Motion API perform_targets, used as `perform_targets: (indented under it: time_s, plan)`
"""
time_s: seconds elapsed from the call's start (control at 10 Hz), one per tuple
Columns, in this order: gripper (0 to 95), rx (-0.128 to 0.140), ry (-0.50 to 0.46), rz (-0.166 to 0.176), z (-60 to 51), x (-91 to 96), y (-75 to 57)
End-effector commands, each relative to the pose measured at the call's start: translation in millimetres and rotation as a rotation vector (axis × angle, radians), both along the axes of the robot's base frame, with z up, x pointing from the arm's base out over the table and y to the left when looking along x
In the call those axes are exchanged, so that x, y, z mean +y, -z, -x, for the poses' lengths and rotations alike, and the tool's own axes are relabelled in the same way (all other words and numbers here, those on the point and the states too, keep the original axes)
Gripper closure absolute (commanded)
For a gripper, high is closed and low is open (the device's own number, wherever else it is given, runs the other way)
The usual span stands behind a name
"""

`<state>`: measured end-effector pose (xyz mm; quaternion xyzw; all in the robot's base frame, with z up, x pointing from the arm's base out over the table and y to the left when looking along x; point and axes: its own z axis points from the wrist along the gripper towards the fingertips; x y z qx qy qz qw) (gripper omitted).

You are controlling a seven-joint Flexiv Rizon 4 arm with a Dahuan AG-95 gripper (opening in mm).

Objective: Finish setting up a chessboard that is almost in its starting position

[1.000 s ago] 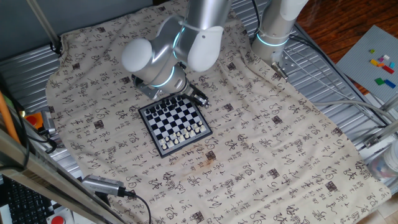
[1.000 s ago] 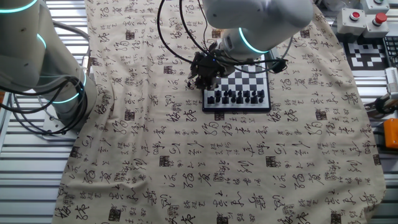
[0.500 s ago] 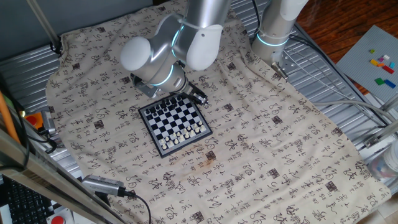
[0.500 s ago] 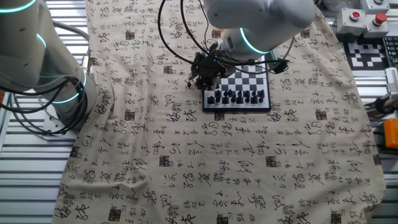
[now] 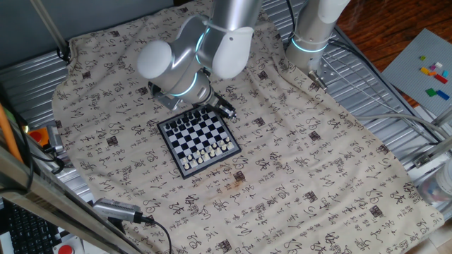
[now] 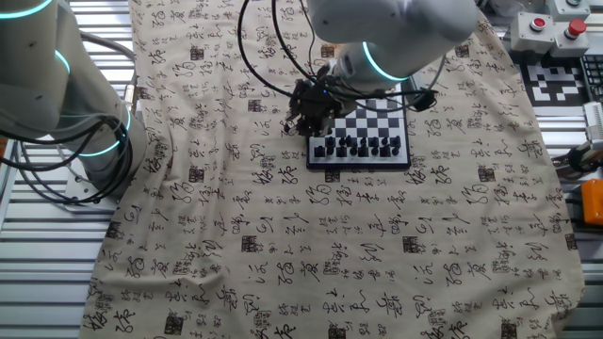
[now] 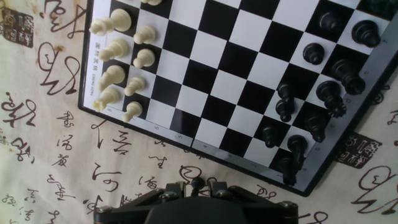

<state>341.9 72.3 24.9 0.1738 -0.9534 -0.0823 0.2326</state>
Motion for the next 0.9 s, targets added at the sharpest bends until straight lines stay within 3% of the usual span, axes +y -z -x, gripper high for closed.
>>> perform_targets:
  time_s: [0.1, 0.9]
  plan:
    - [95.0, -0.001, 0.004, 0.002, -0.7, -0.7, -1.2]
    - [95.0, -0.001, 0.016, 0.01, -0.8, -0.8, -4.7]
